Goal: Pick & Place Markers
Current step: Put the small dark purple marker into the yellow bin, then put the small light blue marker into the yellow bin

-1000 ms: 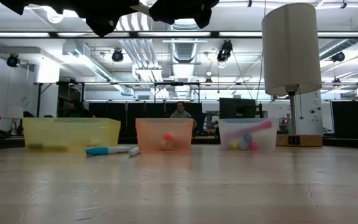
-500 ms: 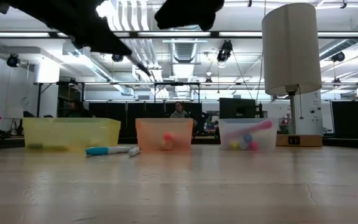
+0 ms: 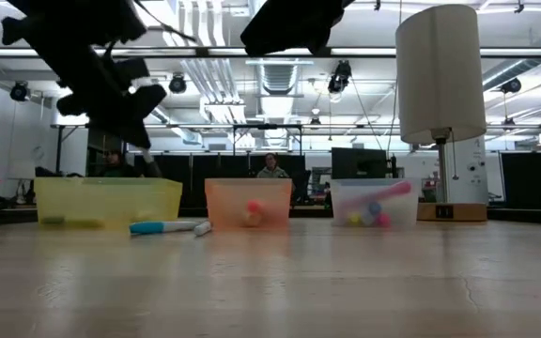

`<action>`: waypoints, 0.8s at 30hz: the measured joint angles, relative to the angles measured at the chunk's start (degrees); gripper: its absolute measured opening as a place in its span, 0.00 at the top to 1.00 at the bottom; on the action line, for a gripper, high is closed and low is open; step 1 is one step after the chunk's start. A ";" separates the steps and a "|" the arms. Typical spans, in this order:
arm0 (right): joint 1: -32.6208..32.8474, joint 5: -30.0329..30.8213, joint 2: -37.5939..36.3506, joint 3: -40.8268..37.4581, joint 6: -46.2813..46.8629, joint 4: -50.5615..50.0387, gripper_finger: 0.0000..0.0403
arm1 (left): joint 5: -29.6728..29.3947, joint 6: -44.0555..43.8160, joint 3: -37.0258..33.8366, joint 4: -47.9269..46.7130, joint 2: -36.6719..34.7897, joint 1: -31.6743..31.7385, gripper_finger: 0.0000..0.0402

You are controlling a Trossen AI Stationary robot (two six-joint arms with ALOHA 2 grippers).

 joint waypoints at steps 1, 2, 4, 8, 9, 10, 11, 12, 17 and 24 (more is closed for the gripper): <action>0.01 -0.01 0.00 0.00 0.06 0.01 0.67 | 1.91 -1.99 0.00 -1.11 0.00 1.25 0.92; 0.02 -0.02 0.00 0.00 0.04 0.01 0.67 | 3.62 -3.16 -0.02 -1.50 0.00 2.23 0.92; 0.02 -0.02 0.00 0.00 -0.04 0.01 0.68 | 7.55 -3.89 -0.10 -1.54 0.00 3.45 0.92; 0.00 -0.01 0.00 0.00 -0.10 0.05 0.69 | 13.19 -5.96 -0.84 -1.36 0.33 3.84 0.91; 0.00 -0.01 0.00 0.00 -0.08 0.05 0.69 | 13.70 -6.82 -1.16 -1.26 0.33 3.84 0.90; 0.00 -0.01 0.00 0.00 -0.08 0.07 0.69 | 13.75 -7.27 -1.36 -1.40 0.33 3.84 0.89; 0.02 -0.01 0.00 0.00 -0.08 0.16 0.69 | 13.38 -7.33 -1.53 -1.41 0.34 3.84 0.88; 0.02 -0.01 0.00 0.00 -0.10 0.26 0.70 | 12.62 -7.40 -1.62 -1.44 0.35 3.84 0.87; 0.00 0.01 0.00 0.00 1.06 0.51 0.69 | 11.07 -6.94 -1.66 -1.11 0.33 3.86 0.80; 0.00 0.01 0.35 0.00 7.63 1.12 0.68 | 11.39 -1.74 -0.62 2.22 0.29 3.84 0.74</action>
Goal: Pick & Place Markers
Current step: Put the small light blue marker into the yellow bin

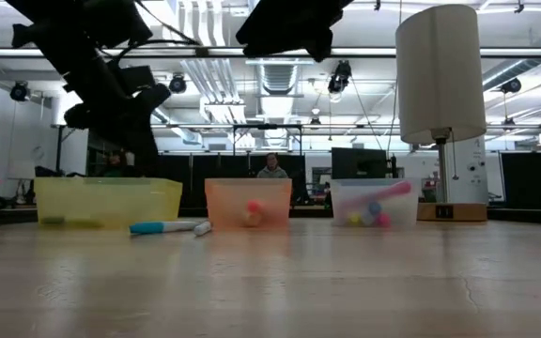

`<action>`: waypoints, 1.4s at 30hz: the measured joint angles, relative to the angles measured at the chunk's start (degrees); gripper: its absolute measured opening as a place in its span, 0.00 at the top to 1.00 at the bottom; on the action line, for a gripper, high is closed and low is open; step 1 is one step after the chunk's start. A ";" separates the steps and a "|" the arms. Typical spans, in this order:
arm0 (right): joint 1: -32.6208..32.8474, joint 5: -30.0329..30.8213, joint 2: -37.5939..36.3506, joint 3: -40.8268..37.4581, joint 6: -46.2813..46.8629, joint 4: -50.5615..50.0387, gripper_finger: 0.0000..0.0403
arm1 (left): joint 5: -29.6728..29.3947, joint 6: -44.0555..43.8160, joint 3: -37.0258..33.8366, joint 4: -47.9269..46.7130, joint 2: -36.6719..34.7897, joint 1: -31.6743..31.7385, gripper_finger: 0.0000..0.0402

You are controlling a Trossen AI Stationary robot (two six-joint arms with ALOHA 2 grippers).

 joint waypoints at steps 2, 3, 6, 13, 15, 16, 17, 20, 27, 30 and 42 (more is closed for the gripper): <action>-0.02 -0.04 0.17 -0.02 2.38 -0.49 0.69 | 2.67 2.67 0.26 3.46 -0.07 -0.02 0.73; -0.02 -0.03 0.27 -0.02 2.88 -0.93 0.69 | 4.50 4.21 0.31 5.59 -0.07 -0.18 0.73; -0.02 0.01 0.43 -0.02 4.37 -2.96 0.70 | 10.33 8.27 0.31 11.16 -0.06 -1.38 0.73; 0.00 0.02 0.48 -0.41 7.16 -9.53 0.73 | 15.60 10.38 -0.59 21.93 1.22 -7.15 0.73; 0.00 0.02 0.50 -0.87 8.12 -9.96 0.74 | 15.60 10.23 -0.59 22.83 2.42 -9.02 0.73; 0.00 0.03 0.50 -1.17 8.24 -9.94 0.75 | 15.55 10.18 -0.60 22.74 3.12 -10.00 0.73; 0.00 0.03 0.49 -1.57 8.29 -9.89 0.75 | 15.52 10.16 -0.65 22.69 4.01 -11.09 0.73; 0.00 0.01 0.48 -2.96 8.29 -9.92 0.76 | 15.66 10.76 -0.65 23.15 6.92 -13.58 0.73; 0.00 0.01 0.48 -5.53 8.31 -9.71 0.79 | 14.75 13.19 -0.48 24.71 14.88 -16.89 0.73; 0.00 0.01 0.50 -5.90 8.31 -9.73 0.80 | 13.76 13.10 -0.52 24.62 18.24 -17.07 0.73; 0.00 0.01 0.48 -6.05 8.31 -9.66 0.83 | 11.85 8.56 -0.48 24.75 27.05 -17.11 0.73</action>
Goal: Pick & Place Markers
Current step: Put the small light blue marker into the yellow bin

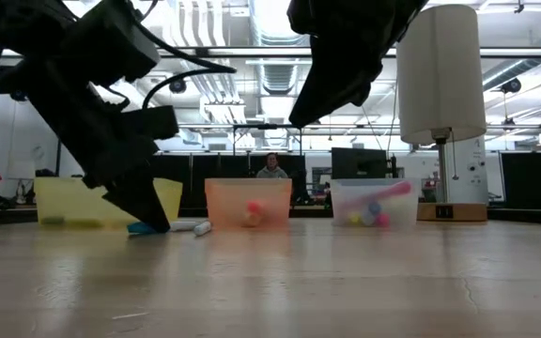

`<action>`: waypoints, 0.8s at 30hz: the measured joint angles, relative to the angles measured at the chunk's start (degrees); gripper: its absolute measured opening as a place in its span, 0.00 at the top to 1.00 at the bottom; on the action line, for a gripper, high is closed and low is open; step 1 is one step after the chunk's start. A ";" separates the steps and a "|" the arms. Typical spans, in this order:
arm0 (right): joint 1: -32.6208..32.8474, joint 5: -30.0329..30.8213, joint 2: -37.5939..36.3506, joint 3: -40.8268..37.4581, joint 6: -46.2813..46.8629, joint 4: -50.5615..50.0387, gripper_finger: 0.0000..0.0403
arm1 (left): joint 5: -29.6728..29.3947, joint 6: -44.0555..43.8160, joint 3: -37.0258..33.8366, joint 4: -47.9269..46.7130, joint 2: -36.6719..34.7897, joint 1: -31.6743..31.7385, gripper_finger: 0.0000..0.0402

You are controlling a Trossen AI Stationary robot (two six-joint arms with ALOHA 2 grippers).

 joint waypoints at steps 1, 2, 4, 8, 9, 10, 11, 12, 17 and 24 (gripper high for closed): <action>0.00 0.00 0.00 0.00 0.01 0.01 0.83 | -0.27 -0.10 0.02 0.08 0.37 0.00 0.73; 0.00 0.00 0.00 0.00 0.01 0.03 0.83 | -0.50 -0.21 0.02 0.16 0.68 -0.02 0.73; 0.00 0.00 0.00 0.00 0.02 0.10 0.83 | -0.58 -0.40 0.04 0.26 0.99 -0.04 0.73; 0.00 0.00 0.00 -0.07 0.02 0.15 0.83 | -0.21 -0.40 0.04 0.12 0.60 -0.01 0.79; 0.00 0.00 0.00 -0.07 0.01 0.15 0.83 | -0.07 -0.40 0.04 0.08 0.46 0.00 0.82; 0.00 0.00 0.00 -0.07 0.01 0.15 0.83 | 0.07 -0.40 0.04 -0.01 0.37 0.00 0.85; 0.00 0.00 0.00 -0.07 0.02 0.15 0.83 | 0.19 -0.41 0.07 -0.14 0.31 0.00 0.89; 0.00 0.00 0.00 -0.07 0.02 0.17 0.83 | 0.21 -0.49 0.09 -0.21 0.27 0.00 0.92; 0.00 0.00 0.00 -0.09 0.02 0.24 0.83 | 0.96 -0.65 0.14 -1.13 -0.62 0.05 0.93; 0.02 -0.01 0.00 -0.21 0.02 0.34 0.83 | -0.36 -1.05 2.75 -13.35 -7.24 -0.20 0.92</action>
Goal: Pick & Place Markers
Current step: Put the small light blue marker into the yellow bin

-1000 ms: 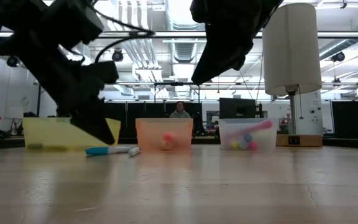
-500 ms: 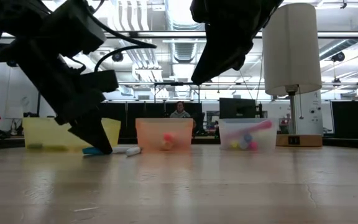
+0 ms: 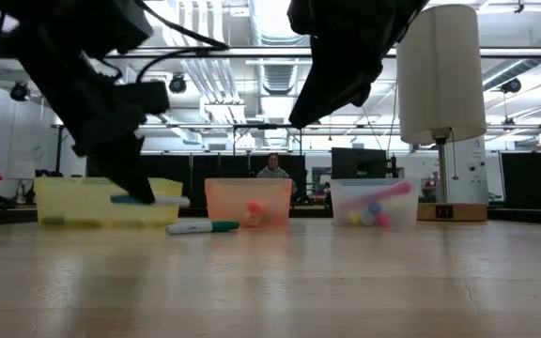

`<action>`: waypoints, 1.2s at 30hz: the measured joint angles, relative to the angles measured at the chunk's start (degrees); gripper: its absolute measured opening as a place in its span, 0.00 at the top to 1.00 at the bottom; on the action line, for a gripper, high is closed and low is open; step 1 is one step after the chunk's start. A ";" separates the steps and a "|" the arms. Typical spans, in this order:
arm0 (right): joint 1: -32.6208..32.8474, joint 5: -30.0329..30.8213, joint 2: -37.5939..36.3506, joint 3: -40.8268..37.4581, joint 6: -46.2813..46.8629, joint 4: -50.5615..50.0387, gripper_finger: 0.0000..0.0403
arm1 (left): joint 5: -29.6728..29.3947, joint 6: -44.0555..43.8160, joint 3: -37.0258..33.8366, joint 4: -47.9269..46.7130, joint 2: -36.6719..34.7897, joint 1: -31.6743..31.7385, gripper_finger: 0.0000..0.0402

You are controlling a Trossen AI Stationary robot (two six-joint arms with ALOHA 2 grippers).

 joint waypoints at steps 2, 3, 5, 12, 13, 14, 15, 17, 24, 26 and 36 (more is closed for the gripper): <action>0.00 0.01 0.00 -0.07 -0.01 0.01 0.83 | -2.20 -0.61 0.87 -5.45 -2.84 0.00 0.92; 0.00 0.01 0.00 -0.07 0.00 0.01 0.83 | -3.57 -1.05 1.38 -8.23 -4.23 0.00 0.92; 0.00 0.01 0.00 -0.07 -0.02 0.04 0.83 | -6.53 -2.85 2.16 -13.90 -7.18 0.00 0.92; 0.00 0.01 0.00 -0.32 -0.02 0.22 0.83 | -14.05 -8.49 1.48 -26.35 -15.69 0.80 0.92; 0.00 0.01 0.00 -0.39 -0.02 0.43 0.83 | -14.16 -8.56 1.08 -26.69 -16.36 1.39 0.92; 0.00 0.01 0.00 -0.50 -0.02 0.88 0.83 | -14.12 -8.53 0.64 -26.67 -16.98 2.05 0.92; 0.00 0.01 0.00 -0.60 -0.04 1.43 0.83 | -14.04 -8.49 0.17 -26.67 -17.44 2.74 0.92; 0.00 0.01 0.00 -0.83 -0.04 2.36 0.83 | -13.93 -8.21 -0.54 -27.15 -17.74 4.30 0.92; 0.00 -0.01 -0.02 -1.19 -0.03 3.08 0.83 | -14.93 -4.28 -1.12 -28.35 -17.43 10.28 0.91; 0.00 -0.01 -0.02 -1.19 -0.05 3.13 0.83 | -14.31 -2.45 -1.12 -27.69 -17.43 12.20 0.91; 0.00 -0.02 -0.02 -1.19 -0.02 3.21 0.83 | -7.46 0.61 -1.12 -26.09 -17.41 20.44 0.91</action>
